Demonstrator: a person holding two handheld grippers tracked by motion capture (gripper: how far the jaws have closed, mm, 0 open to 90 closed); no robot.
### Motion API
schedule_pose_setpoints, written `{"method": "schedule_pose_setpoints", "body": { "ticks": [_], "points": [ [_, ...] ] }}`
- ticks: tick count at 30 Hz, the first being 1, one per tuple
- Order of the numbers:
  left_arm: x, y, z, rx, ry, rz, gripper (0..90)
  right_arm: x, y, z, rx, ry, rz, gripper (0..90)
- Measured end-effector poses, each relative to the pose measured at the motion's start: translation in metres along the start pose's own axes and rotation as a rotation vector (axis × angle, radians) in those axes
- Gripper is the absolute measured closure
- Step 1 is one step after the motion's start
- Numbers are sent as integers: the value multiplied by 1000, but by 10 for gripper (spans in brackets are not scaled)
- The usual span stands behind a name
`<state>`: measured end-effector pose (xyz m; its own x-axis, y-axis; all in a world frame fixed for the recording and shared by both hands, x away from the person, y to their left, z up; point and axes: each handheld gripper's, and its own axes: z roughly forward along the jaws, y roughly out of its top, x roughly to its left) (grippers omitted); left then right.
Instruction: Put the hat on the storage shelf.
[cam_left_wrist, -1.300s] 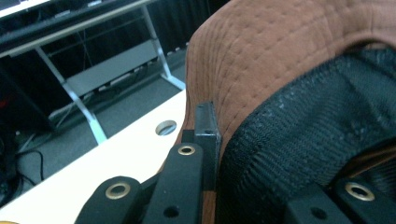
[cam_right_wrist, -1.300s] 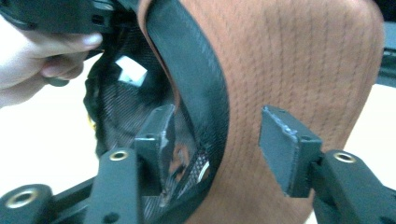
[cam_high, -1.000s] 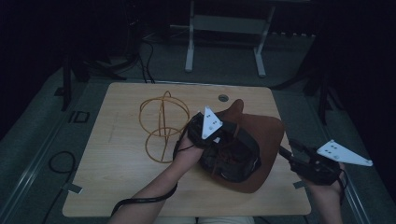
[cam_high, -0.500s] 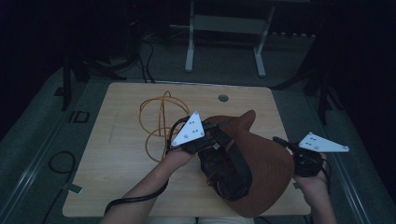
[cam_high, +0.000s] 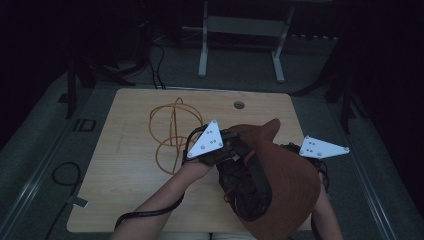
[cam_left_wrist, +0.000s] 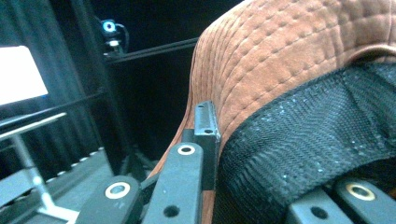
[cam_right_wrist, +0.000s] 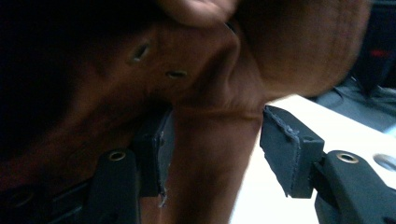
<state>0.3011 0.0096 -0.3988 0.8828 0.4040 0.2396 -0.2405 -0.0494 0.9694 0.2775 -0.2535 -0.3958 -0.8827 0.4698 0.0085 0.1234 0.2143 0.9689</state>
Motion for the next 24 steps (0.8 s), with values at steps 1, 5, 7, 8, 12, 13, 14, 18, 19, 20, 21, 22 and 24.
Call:
{"method": "schedule_pose_setpoints", "body": {
  "ticks": [1,5,7,8,12,13,14,18,19,20,21,22,24],
  "points": [
    [0,0,1,2,9,-7,863,-1,1,2,-9,3,6,458],
    [-3,0,3,4,43,-1,862,-5,3,6,-21,-3,28,461],
    [-6,1,5,10,58,18,862,-7,3,7,-26,10,43,462],
    [-8,1,7,22,63,32,862,-8,3,8,-25,18,48,469],
    [-15,0,12,36,80,74,861,-10,2,12,-28,53,58,518],
    [-17,0,13,38,82,75,860,-10,2,13,-31,57,58,521],
    [-16,0,14,40,73,70,860,-10,2,14,-32,65,64,548],
    [-15,-3,14,55,67,67,857,-11,2,18,2,53,75,683],
    [-15,-4,15,55,64,57,857,-12,2,19,5,53,80,703],
    [-15,-4,15,56,58,53,857,-12,1,20,6,49,83,748],
    [-15,-5,15,57,58,56,856,-13,1,20,12,43,88,798],
    [-15,-5,15,53,53,50,857,-13,2,20,16,39,91,823],
    [-14,-5,14,47,49,47,856,-12,2,20,12,46,98,871]
  ]
}}
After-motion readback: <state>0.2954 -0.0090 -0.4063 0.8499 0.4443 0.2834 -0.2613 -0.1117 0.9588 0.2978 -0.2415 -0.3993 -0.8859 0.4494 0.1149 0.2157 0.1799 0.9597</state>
